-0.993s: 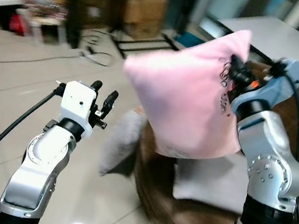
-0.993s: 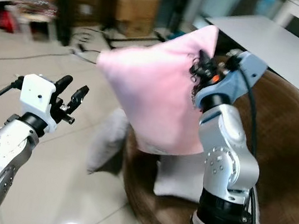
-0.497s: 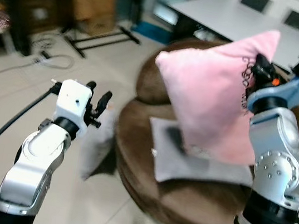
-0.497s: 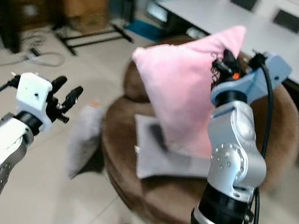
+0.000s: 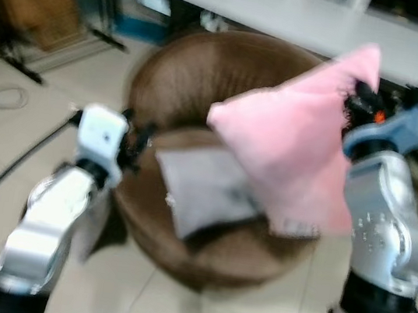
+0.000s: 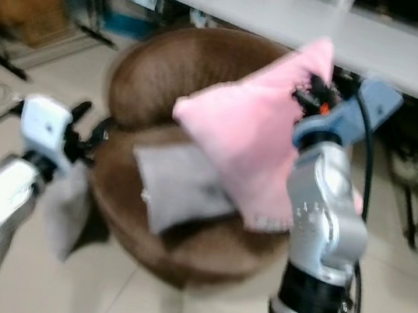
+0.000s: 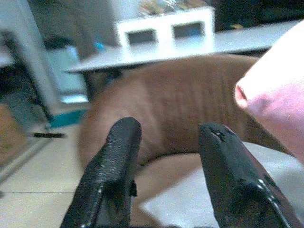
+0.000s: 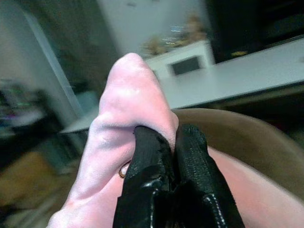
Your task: Move the pillow to the sofa from floor
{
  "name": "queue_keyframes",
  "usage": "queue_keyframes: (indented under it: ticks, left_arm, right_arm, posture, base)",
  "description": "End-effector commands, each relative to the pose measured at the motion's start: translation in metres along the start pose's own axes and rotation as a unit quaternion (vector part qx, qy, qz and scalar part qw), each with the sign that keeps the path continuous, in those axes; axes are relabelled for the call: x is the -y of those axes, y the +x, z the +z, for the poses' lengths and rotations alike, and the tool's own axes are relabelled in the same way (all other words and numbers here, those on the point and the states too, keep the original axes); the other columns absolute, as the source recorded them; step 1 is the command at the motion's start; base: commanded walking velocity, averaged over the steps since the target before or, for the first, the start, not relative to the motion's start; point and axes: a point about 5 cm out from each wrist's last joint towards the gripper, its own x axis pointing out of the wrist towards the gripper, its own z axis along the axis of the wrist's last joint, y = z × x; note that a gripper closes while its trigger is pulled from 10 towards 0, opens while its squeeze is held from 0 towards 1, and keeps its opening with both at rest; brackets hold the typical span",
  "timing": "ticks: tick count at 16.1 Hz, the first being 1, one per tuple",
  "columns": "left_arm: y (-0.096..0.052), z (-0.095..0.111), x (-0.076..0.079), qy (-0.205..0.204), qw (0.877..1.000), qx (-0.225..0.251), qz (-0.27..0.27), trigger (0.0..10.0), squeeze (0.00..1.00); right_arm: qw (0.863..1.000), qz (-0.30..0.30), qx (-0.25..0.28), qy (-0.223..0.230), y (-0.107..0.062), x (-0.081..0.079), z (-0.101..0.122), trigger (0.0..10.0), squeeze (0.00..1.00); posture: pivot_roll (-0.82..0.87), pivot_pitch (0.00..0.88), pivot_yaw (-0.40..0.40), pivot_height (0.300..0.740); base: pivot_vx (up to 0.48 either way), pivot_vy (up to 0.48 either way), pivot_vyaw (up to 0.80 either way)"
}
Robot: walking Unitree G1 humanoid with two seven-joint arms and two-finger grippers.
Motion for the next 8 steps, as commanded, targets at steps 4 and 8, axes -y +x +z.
queue_keyframes:
  ticks: [4,8]
  left_arm:
    - [-0.003,0.001,-0.006,0.009,1.000,0.003,0.004,10.0,0.00]
    - [-0.004,0.001,-0.007,0.014,1.000,0.002,-0.002,10.0,0.00]
  right_arm:
    - [0.999,0.036,0.022,-0.001,-0.001,-0.014,0.005,10.0,0.00]
    - [0.999,0.040,0.018,-0.001,-0.003,-0.016,0.000,10.0,0.00]
  posture:
    - [-0.01,0.000,-0.027,0.740]
    - [-0.01,0.000,-0.019,0.740]
  base:
    - [0.273,0.000,0.00]
    - [0.275,0.000,0.00]
